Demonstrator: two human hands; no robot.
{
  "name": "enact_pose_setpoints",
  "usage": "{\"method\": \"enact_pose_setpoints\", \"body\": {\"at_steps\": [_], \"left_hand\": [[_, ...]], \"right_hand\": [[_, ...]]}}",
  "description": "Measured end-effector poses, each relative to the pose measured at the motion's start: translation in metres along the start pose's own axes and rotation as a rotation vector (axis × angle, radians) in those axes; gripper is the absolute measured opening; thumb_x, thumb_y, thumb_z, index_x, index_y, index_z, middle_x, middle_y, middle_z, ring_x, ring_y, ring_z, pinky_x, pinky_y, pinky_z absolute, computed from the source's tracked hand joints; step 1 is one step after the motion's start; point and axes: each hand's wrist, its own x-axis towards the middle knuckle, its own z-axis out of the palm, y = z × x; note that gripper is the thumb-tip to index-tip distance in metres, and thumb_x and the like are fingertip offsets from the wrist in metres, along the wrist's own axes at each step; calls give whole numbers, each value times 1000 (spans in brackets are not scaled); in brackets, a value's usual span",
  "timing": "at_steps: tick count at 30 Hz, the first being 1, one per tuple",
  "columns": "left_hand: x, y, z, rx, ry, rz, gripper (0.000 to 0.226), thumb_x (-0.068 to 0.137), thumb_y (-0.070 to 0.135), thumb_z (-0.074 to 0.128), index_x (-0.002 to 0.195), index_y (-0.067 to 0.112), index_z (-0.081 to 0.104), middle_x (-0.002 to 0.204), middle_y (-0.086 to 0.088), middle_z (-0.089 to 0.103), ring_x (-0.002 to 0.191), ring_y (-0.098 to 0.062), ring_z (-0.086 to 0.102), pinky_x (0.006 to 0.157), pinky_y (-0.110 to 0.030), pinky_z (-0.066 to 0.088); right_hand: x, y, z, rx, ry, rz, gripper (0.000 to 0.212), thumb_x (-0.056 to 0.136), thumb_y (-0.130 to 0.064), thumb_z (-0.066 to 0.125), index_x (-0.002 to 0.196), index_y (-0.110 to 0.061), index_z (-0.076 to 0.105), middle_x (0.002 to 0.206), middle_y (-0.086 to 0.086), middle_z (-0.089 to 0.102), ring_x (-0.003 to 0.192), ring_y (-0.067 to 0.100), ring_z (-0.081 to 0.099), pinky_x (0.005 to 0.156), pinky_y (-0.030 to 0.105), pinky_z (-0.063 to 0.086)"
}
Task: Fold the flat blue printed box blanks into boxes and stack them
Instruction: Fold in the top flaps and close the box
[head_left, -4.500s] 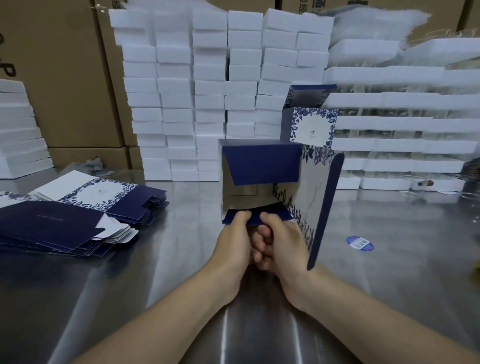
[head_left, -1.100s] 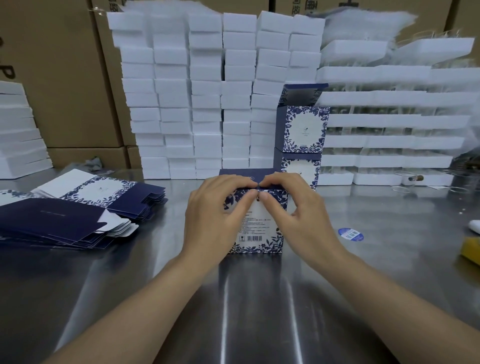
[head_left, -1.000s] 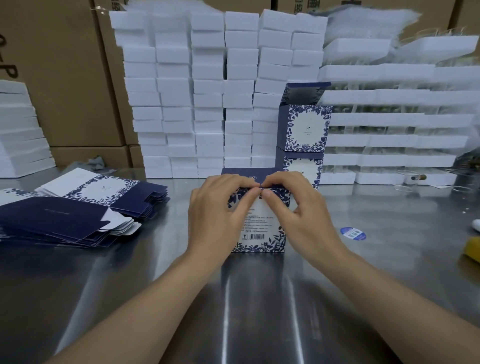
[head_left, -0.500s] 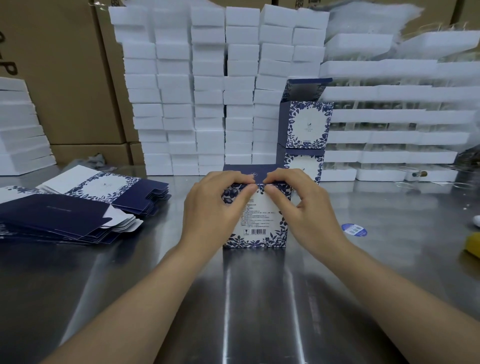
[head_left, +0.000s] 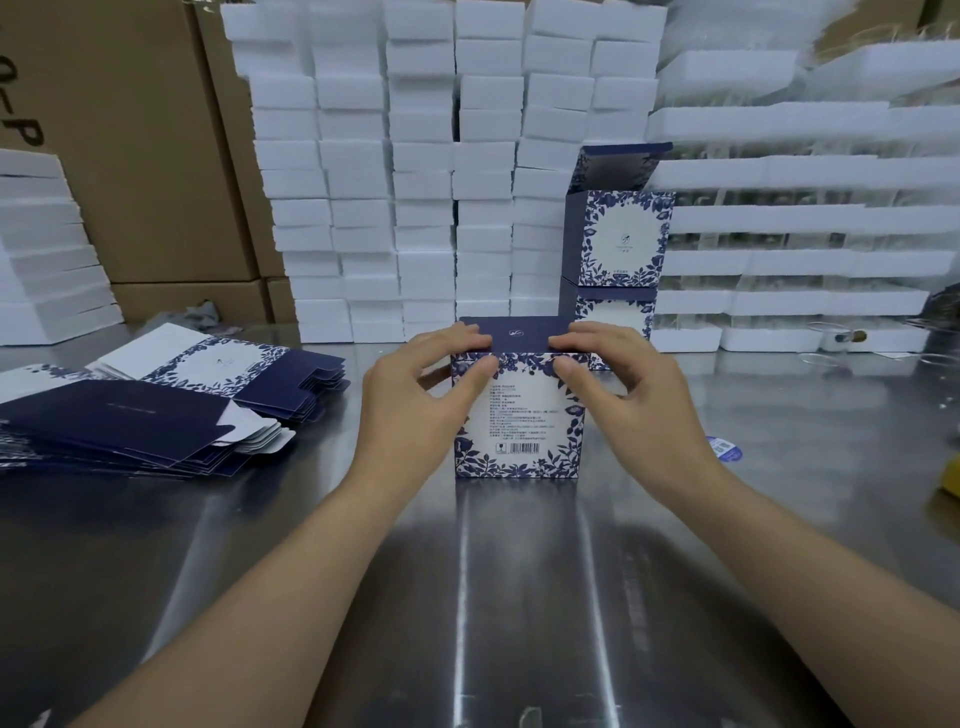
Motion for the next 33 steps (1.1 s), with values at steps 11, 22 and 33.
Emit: {"method": "enact_pose_setpoints", "body": {"at_steps": [11, 22, 33], "left_hand": [[3, -7, -1, -235, -58, -229, 19, 95, 16, 79, 111, 26, 80, 116, 7, 78, 113, -10, 71, 98, -31, 55], [-1, -2, 4, -51, 64, -4, 38, 95, 11, 78, 120, 38, 69, 129, 12, 64, 113, 1, 67, 85, -17, 59], [-11, -21, 9, 324, -131, 40, 45, 98, 33, 73, 141, 43, 60, 143, 14, 45, 126, -3, 56, 99, -11, 48]], "right_hand": [[3, 0, 3, 353, -9, 212, 17, 94, -10, 78, 105, -23, 81, 111, -5, 78, 107, 7, 72, 93, 32, 56], [5, -2, -5, 92, 62, 61, 19, 95, -16, 77, 110, -28, 77, 134, -4, 64, 116, 6, 67, 102, 44, 57], [-8, 14, 4, -230, -154, 35, 45, 98, -34, 72, 139, -47, 60, 146, -16, 40, 119, 4, 56, 98, 41, 57]]}}
